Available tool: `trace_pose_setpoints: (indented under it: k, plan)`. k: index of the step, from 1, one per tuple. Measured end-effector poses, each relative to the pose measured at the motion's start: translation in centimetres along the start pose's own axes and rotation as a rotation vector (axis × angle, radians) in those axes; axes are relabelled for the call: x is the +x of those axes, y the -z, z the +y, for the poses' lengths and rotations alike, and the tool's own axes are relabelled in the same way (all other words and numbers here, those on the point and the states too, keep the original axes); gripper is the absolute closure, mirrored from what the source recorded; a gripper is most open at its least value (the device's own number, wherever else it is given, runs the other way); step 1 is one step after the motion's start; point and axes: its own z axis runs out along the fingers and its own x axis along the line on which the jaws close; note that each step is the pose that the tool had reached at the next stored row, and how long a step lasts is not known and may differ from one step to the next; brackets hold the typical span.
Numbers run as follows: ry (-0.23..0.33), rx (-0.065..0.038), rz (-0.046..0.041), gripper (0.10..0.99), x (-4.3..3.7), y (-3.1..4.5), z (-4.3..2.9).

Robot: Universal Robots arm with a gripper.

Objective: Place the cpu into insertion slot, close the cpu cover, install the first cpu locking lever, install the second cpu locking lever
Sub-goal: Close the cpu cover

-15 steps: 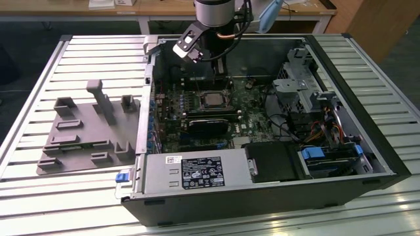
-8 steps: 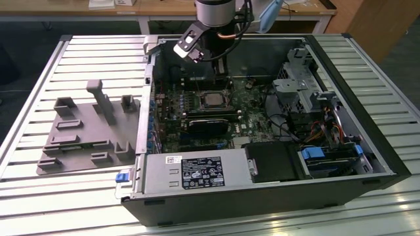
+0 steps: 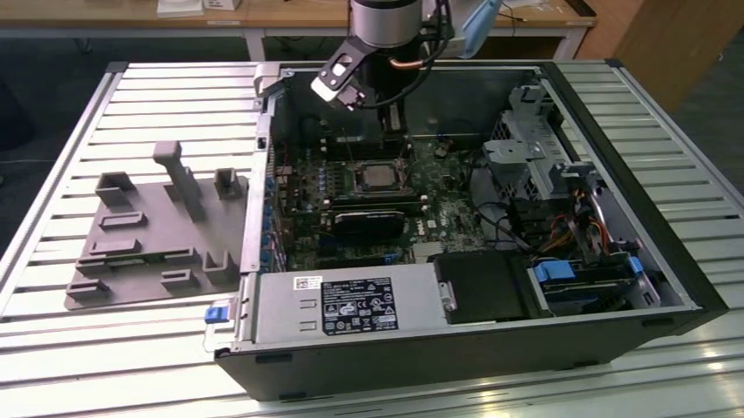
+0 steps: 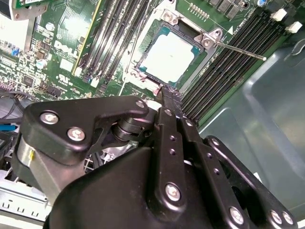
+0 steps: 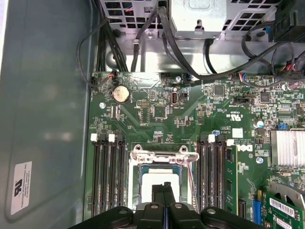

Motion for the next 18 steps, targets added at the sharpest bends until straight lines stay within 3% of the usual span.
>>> trace_pose_setpoints:
  k: [9, 14, 18]
  plan:
    - [-0.005, 0.013, -0.0008, 0.98, 0.0, -0.03, 0.92]
    - [-0.009, 0.021, -0.0012, 0.98, 0.02, 0.68, 1.12]
    - [-0.012, 0.027, -0.0013, 0.98, 0.03, 0.83, 1.41]
